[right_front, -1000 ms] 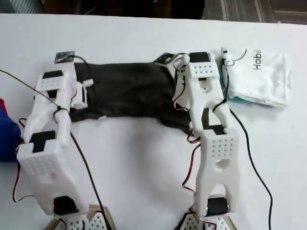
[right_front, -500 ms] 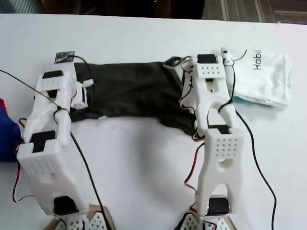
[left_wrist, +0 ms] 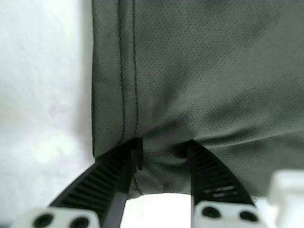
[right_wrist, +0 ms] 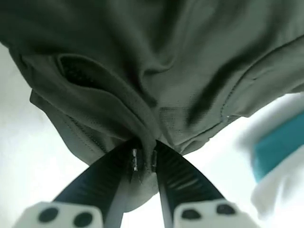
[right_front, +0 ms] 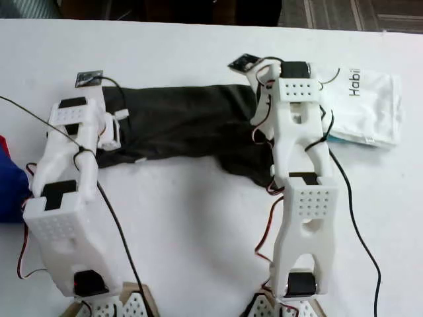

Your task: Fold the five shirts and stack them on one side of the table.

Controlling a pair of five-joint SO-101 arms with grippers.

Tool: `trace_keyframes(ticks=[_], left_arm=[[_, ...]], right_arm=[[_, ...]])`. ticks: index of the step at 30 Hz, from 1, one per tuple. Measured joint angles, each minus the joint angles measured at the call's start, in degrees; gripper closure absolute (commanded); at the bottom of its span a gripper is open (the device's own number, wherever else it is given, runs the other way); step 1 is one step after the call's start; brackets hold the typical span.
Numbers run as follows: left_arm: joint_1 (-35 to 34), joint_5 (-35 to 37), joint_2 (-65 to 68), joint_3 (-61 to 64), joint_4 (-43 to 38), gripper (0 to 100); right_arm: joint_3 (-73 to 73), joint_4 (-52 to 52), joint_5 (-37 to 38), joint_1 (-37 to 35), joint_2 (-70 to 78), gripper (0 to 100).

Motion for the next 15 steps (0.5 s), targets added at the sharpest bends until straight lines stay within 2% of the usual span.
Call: trace_keyframes(ticks=[6,15], left_arm=[[0.0,0.0,0.0,0.0,0.0,83],[0.0,0.0,0.0,0.0,0.0,83]], right_arm=[[-7.56,0.0,8.18,-1.67,0.0,97.4],[-17.76,-7.91,9.49,-4.4,9.76,96.9]])
